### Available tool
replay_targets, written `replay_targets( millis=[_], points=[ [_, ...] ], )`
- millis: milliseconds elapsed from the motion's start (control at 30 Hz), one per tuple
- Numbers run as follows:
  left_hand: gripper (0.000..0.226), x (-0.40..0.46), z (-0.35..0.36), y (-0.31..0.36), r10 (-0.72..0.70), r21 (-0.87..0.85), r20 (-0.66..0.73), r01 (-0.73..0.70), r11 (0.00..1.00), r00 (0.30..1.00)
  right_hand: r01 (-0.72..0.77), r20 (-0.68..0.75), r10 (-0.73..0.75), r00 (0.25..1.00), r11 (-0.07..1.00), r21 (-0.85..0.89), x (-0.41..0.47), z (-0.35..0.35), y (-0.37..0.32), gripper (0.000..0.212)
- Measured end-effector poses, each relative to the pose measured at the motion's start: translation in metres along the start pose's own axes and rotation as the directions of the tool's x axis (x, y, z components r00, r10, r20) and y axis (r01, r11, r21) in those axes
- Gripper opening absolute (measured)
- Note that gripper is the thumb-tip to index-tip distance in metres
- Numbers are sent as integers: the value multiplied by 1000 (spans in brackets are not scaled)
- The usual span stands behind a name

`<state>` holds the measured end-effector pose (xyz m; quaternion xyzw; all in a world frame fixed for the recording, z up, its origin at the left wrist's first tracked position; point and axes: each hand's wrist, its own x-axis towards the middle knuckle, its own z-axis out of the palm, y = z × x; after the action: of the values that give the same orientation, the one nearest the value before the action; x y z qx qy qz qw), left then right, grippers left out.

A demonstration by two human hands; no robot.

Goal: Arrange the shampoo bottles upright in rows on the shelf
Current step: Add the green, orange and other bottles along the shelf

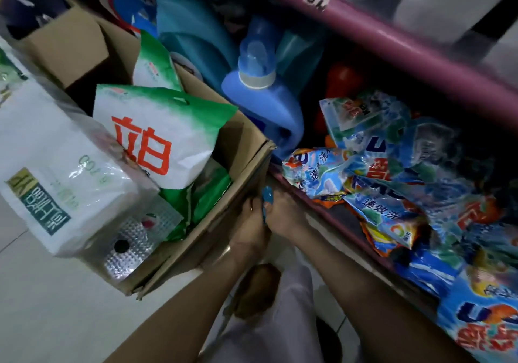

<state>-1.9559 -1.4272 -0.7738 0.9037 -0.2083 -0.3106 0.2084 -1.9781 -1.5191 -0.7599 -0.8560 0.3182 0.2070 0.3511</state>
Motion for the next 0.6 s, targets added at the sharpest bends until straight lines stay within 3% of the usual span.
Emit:
replay_targets(
  millis=[67, 233, 300, 367, 500, 600],
  points=[
    [55, 6, 6, -6, 43, 96, 4, -43, 995, 999, -58, -25, 59, 998, 998, 35, 11, 10, 0, 40],
    [57, 2, 9, -23, -23, 79, 38, 20, 997, 999, -56, -119, 53, 991, 998, -25, 24, 24, 2, 42],
    [49, 1, 5, -31, -40, -1, 39, 40, 999, 998, -20, -168, -3, 986, 991, -133, 21, 23, 0, 33],
    [38, 0, -1, -34, -10, -1, 67, 10, 1000, 998, -12, -186, -37, 982, 967, -256, 14, 18, 2, 38],
    [34, -17, -17, -29, 56, 118, 54, -62, 991, 997, -68, -132, 48, 990, 987, -145, -7, -14, 12, 41],
    [35, -36, -36, -16, 65, 113, 35, -68, 991, 997, -67, -82, 62, 995, 996, -53, -42, -49, 18, 35]
  ],
)
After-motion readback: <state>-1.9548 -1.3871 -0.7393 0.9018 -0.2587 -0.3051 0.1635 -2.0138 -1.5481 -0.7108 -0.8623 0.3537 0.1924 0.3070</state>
